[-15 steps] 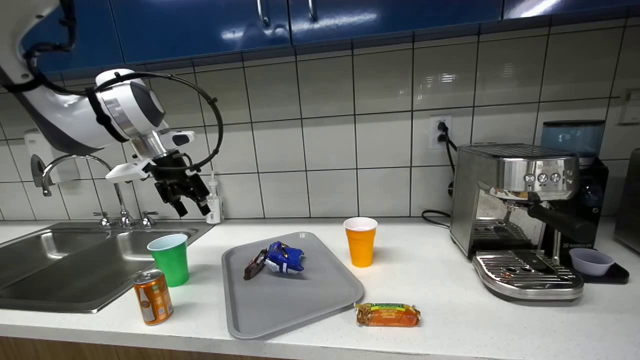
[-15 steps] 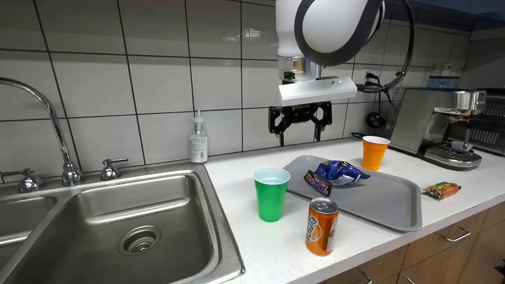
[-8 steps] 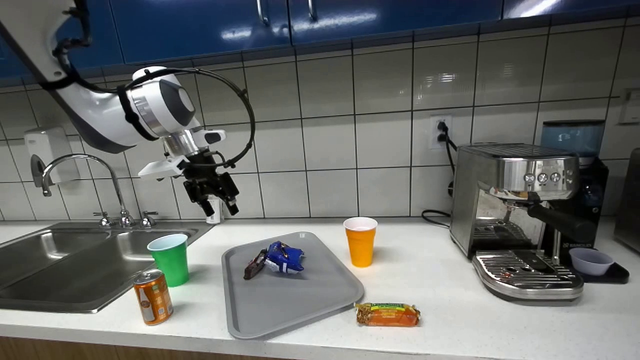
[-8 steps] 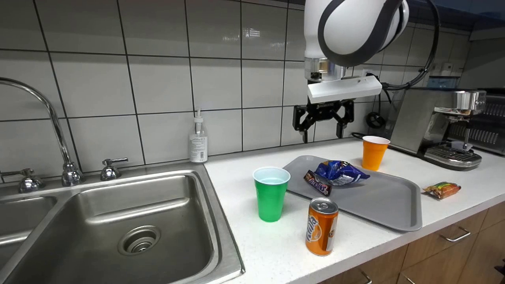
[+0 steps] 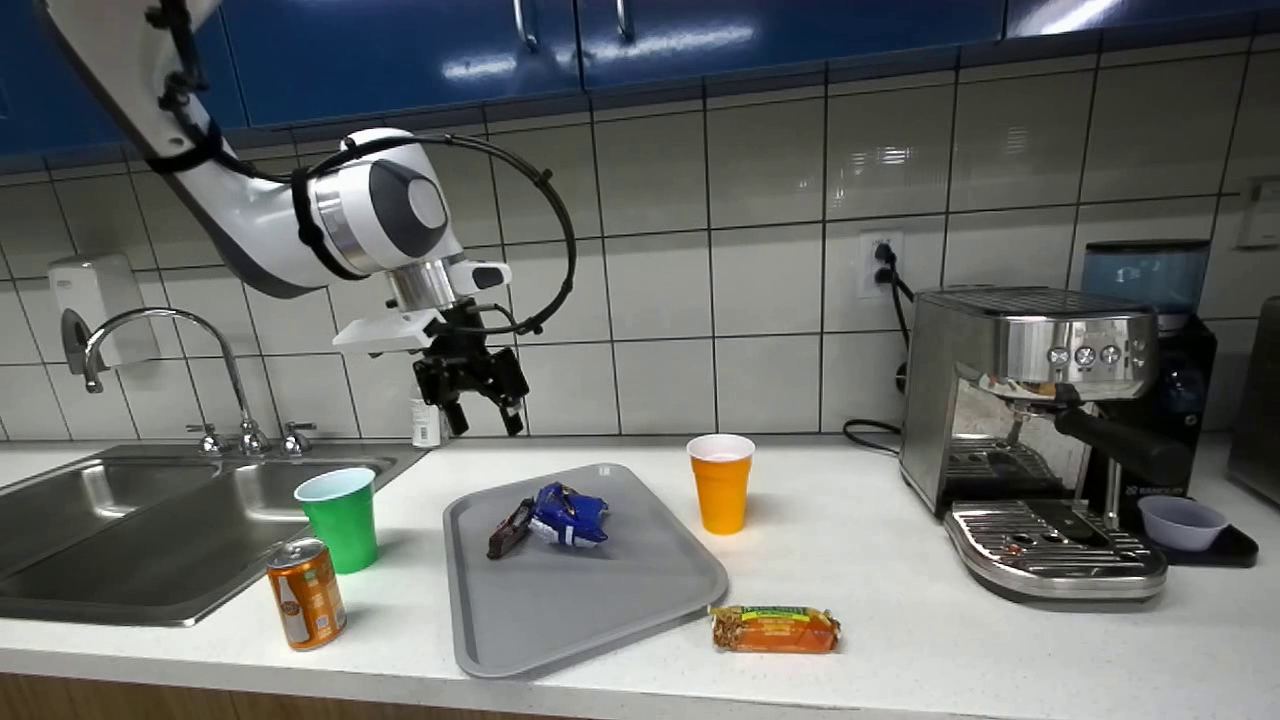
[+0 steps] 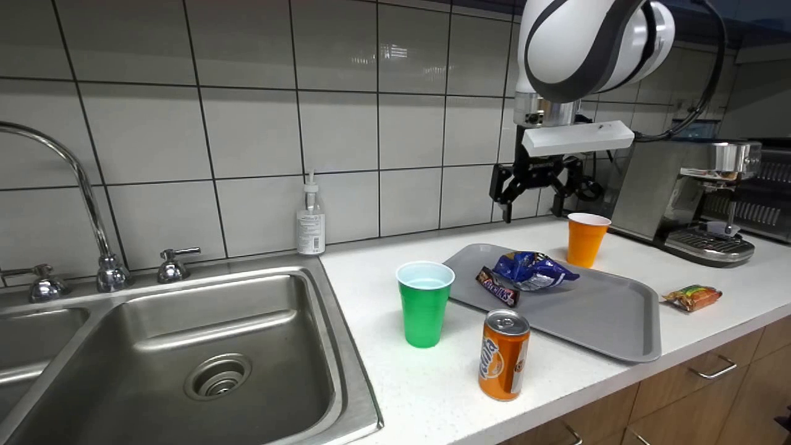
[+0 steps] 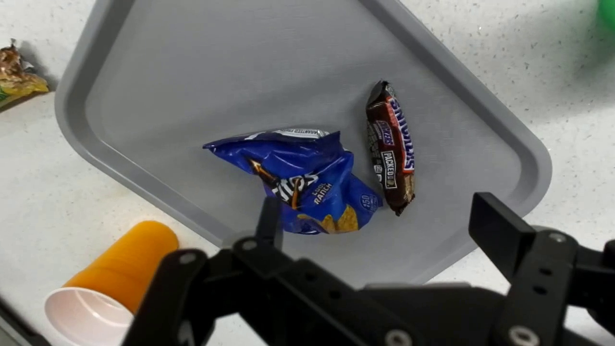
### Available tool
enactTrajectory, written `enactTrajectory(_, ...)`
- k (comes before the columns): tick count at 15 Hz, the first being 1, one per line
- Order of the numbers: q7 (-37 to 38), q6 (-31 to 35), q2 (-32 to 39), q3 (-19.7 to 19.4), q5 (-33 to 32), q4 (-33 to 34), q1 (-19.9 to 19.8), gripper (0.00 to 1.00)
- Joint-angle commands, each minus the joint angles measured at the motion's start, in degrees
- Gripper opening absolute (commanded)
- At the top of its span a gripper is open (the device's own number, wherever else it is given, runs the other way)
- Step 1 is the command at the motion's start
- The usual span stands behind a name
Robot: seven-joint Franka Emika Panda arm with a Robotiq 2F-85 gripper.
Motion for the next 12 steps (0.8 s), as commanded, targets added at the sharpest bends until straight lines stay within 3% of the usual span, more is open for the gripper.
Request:
enactTrajectory(1,-7.49,0.53,0.84,-0.26,4.11,0.46,-2.05,1.0)
enactTrajectory(12,-20.3,-0.66,8.24,-1.74,5.13,4.92,-4.49,1.0)
